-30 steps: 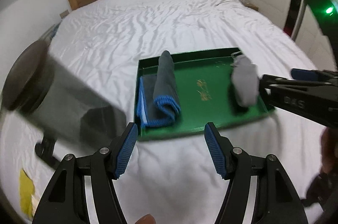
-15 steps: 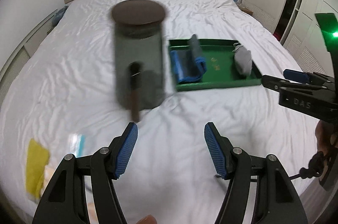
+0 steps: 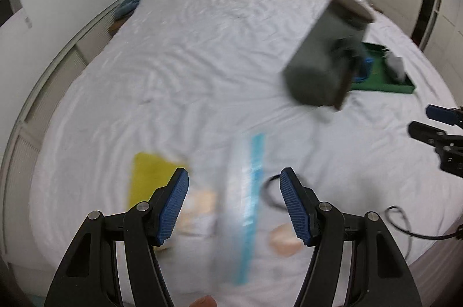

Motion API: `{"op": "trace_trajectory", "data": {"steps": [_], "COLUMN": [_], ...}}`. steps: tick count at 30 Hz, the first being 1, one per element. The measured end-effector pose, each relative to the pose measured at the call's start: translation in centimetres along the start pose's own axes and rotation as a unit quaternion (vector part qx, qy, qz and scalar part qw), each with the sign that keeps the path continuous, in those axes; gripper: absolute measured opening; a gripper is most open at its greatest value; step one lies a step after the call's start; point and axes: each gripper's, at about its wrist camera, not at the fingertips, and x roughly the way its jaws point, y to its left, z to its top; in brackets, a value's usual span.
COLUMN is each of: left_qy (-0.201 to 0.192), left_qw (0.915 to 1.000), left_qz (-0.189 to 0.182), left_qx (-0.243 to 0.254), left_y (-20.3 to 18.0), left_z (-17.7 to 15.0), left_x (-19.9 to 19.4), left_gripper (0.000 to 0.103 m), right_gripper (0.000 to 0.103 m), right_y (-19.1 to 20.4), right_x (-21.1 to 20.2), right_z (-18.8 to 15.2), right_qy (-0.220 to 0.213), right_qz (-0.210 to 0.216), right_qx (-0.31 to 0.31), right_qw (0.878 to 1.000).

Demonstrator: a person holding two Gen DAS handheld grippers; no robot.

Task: Organize soft objects
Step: 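Open both tools and withdraw them from the tray toward the remaining items, then grasp the tissue pack with the left tool while the right tool grasps the beige sponge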

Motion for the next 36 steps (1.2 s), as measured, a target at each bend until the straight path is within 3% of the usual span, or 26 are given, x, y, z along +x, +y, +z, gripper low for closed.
{"op": "trace_trajectory", "data": {"steps": [6,10,21,36], "left_qy": [0.033,0.05,0.116,0.157], "left_qw": [0.9991,0.9963,0.9847,0.9797], "left_qz": [-0.021,-0.066,-0.125,-0.121], "left_qx": [-0.016,-0.024,-0.037,-0.031], "left_y": [6.0,7.8,7.6,7.0], "left_z": [-2.2,-3.4,-6.4,-7.2], "left_x": [1.6,2.8,8.3,14.3], "left_gripper": [0.06,0.06,0.06,0.06], "right_gripper": [0.066,0.066,0.066,0.065], "right_y": [4.9,7.8,11.3,13.3], "right_x": [1.3,3.4,9.9,14.1], "right_z": [-1.0,-2.3,-5.1,-7.8], "right_qy": [0.018,0.038,0.077,0.101], "right_qz": [0.025,0.047,0.074,0.08], "right_qx": [0.008,0.012,0.011,0.026], "right_qw": [0.999,0.998,0.994,0.991]}}
